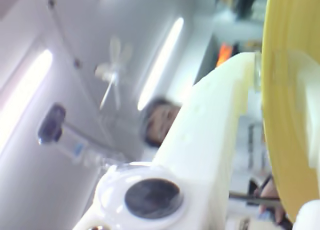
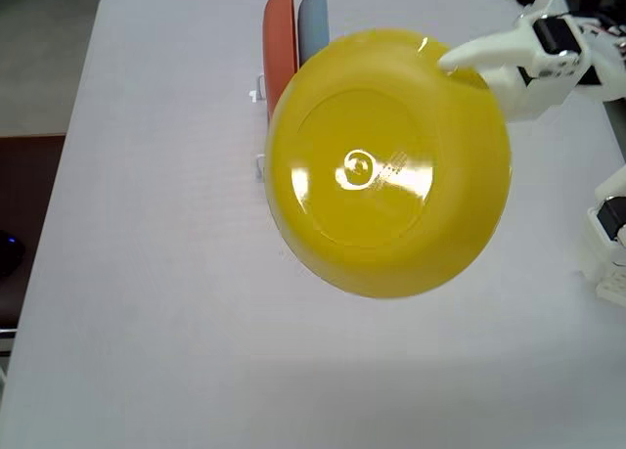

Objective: Would you please take all the plates for me?

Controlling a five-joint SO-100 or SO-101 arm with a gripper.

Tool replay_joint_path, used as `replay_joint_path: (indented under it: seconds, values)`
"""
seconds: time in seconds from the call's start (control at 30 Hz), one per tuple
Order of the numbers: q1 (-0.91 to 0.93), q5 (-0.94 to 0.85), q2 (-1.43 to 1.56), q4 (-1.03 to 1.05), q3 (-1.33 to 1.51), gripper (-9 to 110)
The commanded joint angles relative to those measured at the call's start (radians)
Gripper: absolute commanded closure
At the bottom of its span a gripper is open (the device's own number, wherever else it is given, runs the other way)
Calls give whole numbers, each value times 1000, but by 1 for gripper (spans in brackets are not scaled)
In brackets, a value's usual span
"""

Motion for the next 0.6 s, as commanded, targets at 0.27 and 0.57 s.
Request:
replay_joint_path:
  seconds: [0.27,0.57]
  values:
    - [69,38,-109,-276,29,102]
    - [132,51,-189,-371,28,102]
